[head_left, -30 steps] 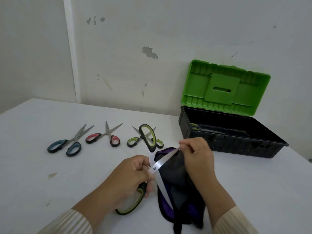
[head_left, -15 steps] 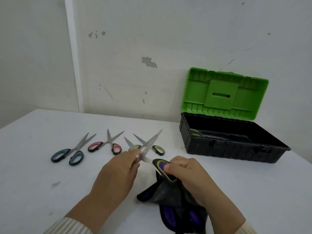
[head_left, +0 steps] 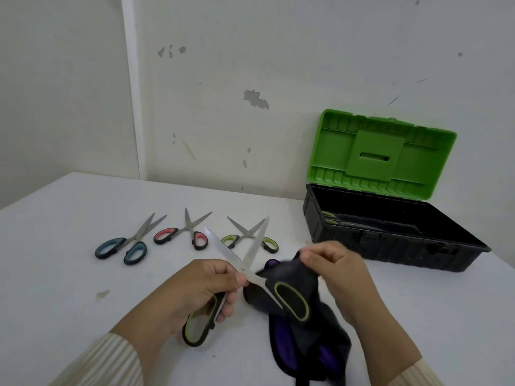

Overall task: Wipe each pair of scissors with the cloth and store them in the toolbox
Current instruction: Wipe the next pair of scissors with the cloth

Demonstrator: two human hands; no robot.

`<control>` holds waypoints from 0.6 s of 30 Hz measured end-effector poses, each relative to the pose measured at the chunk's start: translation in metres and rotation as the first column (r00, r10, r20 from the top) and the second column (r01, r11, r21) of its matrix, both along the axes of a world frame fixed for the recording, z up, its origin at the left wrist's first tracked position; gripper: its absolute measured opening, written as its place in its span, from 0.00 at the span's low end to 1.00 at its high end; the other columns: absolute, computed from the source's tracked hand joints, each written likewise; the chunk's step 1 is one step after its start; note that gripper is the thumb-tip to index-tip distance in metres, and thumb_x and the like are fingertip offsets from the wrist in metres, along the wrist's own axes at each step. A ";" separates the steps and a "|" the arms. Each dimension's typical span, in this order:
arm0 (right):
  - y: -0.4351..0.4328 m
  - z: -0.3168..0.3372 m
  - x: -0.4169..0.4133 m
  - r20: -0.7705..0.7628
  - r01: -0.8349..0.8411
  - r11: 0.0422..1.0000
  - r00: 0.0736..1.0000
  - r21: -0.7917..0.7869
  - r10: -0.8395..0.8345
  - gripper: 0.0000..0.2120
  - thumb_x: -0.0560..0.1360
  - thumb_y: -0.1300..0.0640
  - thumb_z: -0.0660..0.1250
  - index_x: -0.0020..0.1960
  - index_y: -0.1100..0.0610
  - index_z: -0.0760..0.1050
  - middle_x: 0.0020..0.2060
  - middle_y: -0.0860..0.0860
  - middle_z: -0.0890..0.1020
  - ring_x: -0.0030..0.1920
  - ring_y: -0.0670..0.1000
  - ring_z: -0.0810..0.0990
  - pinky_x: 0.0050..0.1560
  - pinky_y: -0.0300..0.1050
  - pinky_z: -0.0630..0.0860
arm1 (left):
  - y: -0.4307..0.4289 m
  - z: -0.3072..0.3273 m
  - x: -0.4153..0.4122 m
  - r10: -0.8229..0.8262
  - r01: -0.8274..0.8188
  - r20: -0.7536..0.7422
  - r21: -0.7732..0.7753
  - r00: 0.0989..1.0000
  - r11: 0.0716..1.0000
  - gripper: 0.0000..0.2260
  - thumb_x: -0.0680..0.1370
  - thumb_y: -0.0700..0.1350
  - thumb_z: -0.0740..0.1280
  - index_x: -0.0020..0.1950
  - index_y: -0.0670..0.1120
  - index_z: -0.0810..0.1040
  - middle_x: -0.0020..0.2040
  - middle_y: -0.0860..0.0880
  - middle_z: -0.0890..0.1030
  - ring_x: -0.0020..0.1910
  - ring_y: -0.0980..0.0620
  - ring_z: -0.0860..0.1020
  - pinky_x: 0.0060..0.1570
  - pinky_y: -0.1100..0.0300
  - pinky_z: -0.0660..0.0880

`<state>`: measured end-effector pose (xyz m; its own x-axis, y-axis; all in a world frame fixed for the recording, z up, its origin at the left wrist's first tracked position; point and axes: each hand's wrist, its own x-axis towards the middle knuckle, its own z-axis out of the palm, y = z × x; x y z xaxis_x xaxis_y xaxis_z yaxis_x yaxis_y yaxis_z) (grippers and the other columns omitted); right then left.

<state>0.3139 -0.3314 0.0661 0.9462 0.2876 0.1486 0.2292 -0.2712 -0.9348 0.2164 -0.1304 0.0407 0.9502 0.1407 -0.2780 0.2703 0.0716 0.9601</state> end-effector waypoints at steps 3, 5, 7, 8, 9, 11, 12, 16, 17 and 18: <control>0.001 0.002 -0.001 0.279 0.104 0.994 0.955 0.022 -0.106 0.15 0.68 0.68 0.69 0.43 0.47 0.78 0.46 0.49 0.79 0.44 0.45 0.79 0.45 0.34 0.75 | -0.011 -0.001 0.000 -0.054 0.054 -0.010 0.083 0.999 0.995 0.08 0.74 0.43 0.70 0.39 0.40 0.78 0.26 0.45 0.76 0.21 0.49 0.71 0.24 0.61 0.69; 0.011 0.003 -0.017 0.434 0.006 0.998 0.900 -0.062 0.021 0.16 0.68 0.67 0.70 0.46 0.46 0.77 0.44 0.44 0.79 0.44 0.42 0.78 0.46 0.29 0.72 | -0.018 -0.004 0.002 -0.058 0.058 -0.003 0.146 0.998 0.988 0.09 0.75 0.43 0.70 0.37 0.41 0.77 0.25 0.45 0.76 0.19 0.50 0.70 0.24 0.62 0.69; 0.025 -0.003 -0.031 0.463 -0.132 0.937 0.841 -0.325 0.279 0.12 0.71 0.64 0.68 0.49 0.49 0.78 0.45 0.43 0.80 0.46 0.42 0.77 0.48 0.28 0.71 | -0.022 -0.007 0.003 -0.041 0.039 0.007 0.181 0.999 0.983 0.10 0.74 0.44 0.70 0.34 0.43 0.76 0.25 0.44 0.76 0.18 0.50 0.70 0.23 0.62 0.68; 0.030 -0.006 -0.035 0.431 -0.169 0.868 0.813 -0.467 0.391 0.10 0.72 0.62 0.66 0.51 0.52 0.78 0.47 0.46 0.81 0.48 0.43 0.76 0.51 0.33 0.72 | -0.023 -0.008 0.003 -0.031 0.028 0.016 0.187 0.999 0.982 0.10 0.74 0.44 0.70 0.33 0.43 0.76 0.26 0.43 0.76 0.18 0.50 0.69 0.23 0.61 0.67; 0.032 -0.012 -0.032 0.419 -0.157 0.825 0.801 -0.542 0.428 0.09 0.74 0.62 0.64 0.52 0.54 0.79 0.49 0.49 0.81 0.51 0.45 0.76 0.55 0.37 0.72 | -0.024 -0.008 0.003 -0.023 0.017 0.025 0.197 0.999 0.980 0.11 0.74 0.43 0.70 0.32 0.43 0.76 0.26 0.43 0.75 0.18 0.50 0.69 0.23 0.62 0.66; 0.032 -0.014 -0.022 0.488 -0.073 0.888 0.813 -0.454 0.316 0.09 0.73 0.61 0.65 0.51 0.56 0.81 0.49 0.51 0.83 0.51 0.47 0.77 0.57 0.40 0.72 | -0.025 -0.010 0.003 -0.014 0.004 0.044 0.225 0.999 0.974 0.13 0.75 0.43 0.70 0.31 0.43 0.75 0.24 0.44 0.75 0.18 0.51 0.69 0.22 0.63 0.66; 0.031 -0.015 -0.020 0.534 -0.030 0.920 0.807 -0.390 0.253 0.09 0.73 0.61 0.66 0.50 0.56 0.81 0.48 0.51 0.83 0.50 0.46 0.77 0.55 0.36 0.72 | -0.026 -0.009 0.003 -0.012 0.000 0.051 0.235 0.999 0.972 0.14 0.75 0.43 0.70 0.30 0.43 0.74 0.23 0.45 0.75 0.17 0.52 0.69 0.22 0.64 0.65; 0.035 -0.020 -0.032 0.486 -0.134 0.890 0.798 -0.436 0.358 0.08 0.74 0.60 0.64 0.47 0.55 0.81 0.44 0.52 0.81 0.44 0.48 0.77 0.45 0.36 0.71 | -0.027 -0.007 0.002 0.005 -0.021 0.067 0.242 0.998 0.970 0.14 0.75 0.42 0.69 0.29 0.44 0.74 0.23 0.45 0.75 0.17 0.52 0.68 0.21 0.64 0.65; 0.035 -0.019 -0.031 0.497 -0.115 0.893 0.797 -0.435 0.345 0.07 0.73 0.61 0.64 0.46 0.55 0.82 0.43 0.51 0.80 0.43 0.48 0.77 0.43 0.35 0.72 | -0.027 -0.006 0.002 0.006 -0.026 0.076 0.258 0.997 0.966 0.14 0.75 0.42 0.69 0.29 0.43 0.74 0.23 0.46 0.75 0.17 0.52 0.69 0.21 0.64 0.66; 0.035 -0.018 -0.025 0.535 -0.070 0.911 0.790 -0.407 0.300 0.07 0.72 0.64 0.66 0.43 0.56 0.82 0.41 0.51 0.80 0.42 0.47 0.77 0.42 0.32 0.71 | -0.027 -0.006 0.002 0.001 -0.026 0.085 0.285 0.996 0.958 0.14 0.75 0.43 0.69 0.30 0.43 0.74 0.23 0.47 0.75 0.18 0.52 0.69 0.21 0.64 0.66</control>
<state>0.2885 -0.2968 0.0480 0.6363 0.5879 0.4995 0.7699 -0.4434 -0.4589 0.2183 -0.1576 0.0347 0.9657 0.2157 -0.1443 0.1894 -0.2055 0.9602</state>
